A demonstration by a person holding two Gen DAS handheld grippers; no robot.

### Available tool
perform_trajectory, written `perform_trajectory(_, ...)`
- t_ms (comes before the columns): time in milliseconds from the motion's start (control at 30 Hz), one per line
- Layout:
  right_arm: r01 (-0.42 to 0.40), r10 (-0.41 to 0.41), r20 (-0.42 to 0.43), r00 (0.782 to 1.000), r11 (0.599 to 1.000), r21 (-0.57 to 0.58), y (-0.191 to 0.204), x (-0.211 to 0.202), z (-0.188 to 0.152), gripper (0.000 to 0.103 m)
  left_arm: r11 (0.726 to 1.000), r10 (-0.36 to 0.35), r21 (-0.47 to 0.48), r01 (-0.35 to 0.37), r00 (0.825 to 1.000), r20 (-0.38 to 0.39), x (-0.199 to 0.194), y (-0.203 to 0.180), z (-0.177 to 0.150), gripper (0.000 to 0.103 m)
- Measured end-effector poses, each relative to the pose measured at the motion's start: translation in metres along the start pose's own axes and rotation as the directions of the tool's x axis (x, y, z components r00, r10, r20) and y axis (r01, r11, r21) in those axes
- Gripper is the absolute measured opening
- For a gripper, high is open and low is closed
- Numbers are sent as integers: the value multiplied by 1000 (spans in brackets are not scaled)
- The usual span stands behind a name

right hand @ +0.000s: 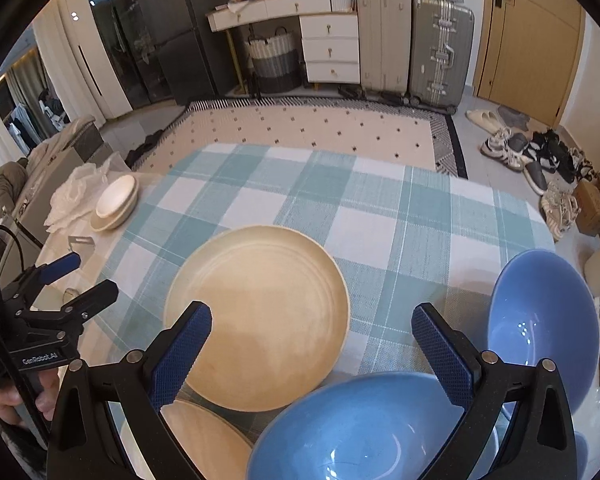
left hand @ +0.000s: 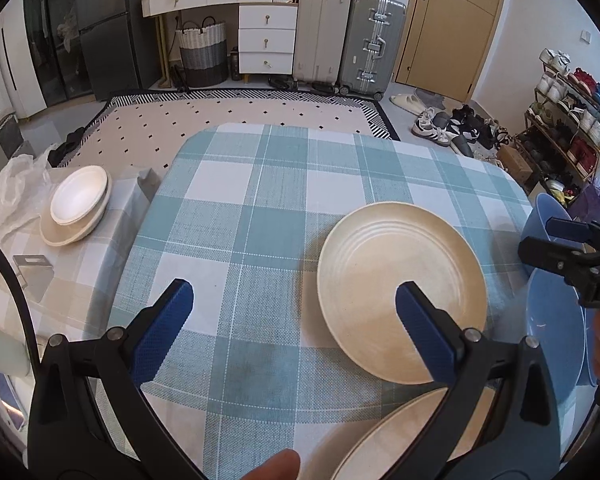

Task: Organize plates and bowls
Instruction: 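Close the left gripper on the plate rim while the right gripper grips it too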

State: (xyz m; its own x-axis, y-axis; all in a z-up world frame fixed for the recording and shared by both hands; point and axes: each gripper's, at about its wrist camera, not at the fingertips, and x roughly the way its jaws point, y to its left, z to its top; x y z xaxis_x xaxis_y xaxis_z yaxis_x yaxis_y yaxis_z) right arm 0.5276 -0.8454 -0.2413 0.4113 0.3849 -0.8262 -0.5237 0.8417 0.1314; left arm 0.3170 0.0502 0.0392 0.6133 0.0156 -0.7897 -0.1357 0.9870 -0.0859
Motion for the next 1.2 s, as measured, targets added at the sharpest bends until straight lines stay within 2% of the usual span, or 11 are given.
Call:
perform_trajectory(400,-5,5,-133,991,1000,-3,-18,46,14,100,1000,-14,4,14,998,-66,41,-10,-1,101)
perform_trajectory(567,-19,16,-181,983,1000,-12,-19,64,14,85,1000,-19,-6,18,996,-91,55,-8,-6,100)
perform_trajectory(600,-18,15,-188,982,1000,-16,-18,66,13,83,1000,-20,-7,20,995,-97,58,-8,-6,99)
perform_trajectory(667,-13,6,-218,976,999,-32,-16,74,11,72,1000,-21,2,21,994,-108,62,-9,-8,92)
perform_trajectory(767,-18,10,-243,970,999,-34,-15,81,8,68,999,-19,26,22,992,-127,67,-12,-12,79)
perform_trajectory(833,-23,12,-257,966,999,-41,-13,85,7,64,999,-24,45,31,989,-146,71,-16,-15,66)
perform_trajectory(1033,-19,4,-282,959,999,-48,-12,94,5,64,995,-49,74,63,983,-179,79,-26,-24,54)
perform_trajectory(1200,-12,-10,-304,953,997,-71,-10,100,1,52,994,-44,89,62,981,-187,85,-33,-29,50)
